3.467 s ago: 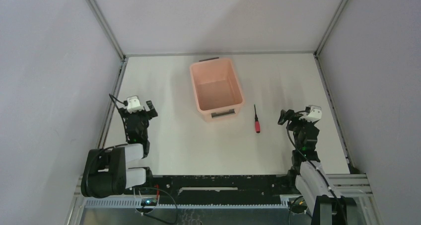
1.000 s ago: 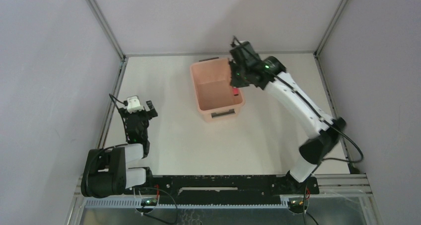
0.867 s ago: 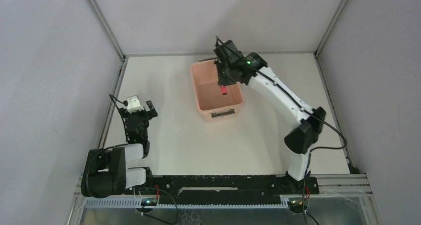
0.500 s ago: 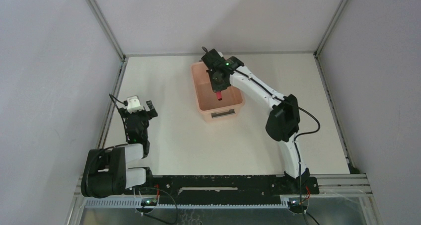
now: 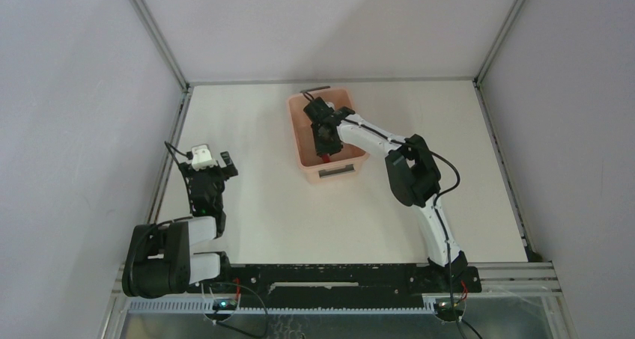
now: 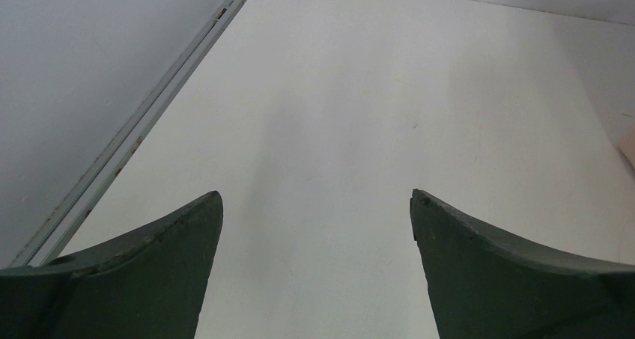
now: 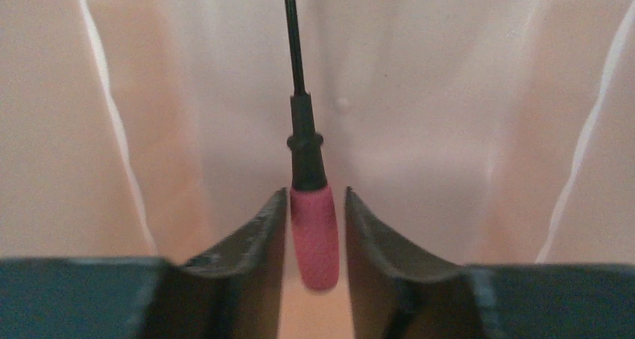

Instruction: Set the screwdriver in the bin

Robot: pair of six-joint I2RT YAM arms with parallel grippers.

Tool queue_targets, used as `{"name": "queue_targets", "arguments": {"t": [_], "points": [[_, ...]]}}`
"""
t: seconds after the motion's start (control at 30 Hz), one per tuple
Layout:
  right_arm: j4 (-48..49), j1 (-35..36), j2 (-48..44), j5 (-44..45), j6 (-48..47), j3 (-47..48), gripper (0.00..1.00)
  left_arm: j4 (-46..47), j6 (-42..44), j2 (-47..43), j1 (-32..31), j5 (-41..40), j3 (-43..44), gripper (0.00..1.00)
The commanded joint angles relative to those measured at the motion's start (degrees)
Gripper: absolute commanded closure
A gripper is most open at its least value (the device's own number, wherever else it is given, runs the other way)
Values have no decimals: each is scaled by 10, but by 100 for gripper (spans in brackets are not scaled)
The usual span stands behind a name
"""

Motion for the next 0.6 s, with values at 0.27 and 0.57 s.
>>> {"name": "queue_targets", "arguments": {"t": [0.27,0.57], "points": [[4,1,-99,30,-8,12,37,9,10,1,-2,-4,25,0],[5,-30,-240,83,-82,-22,0,9,10,1,-2,-3,26,0]]}}
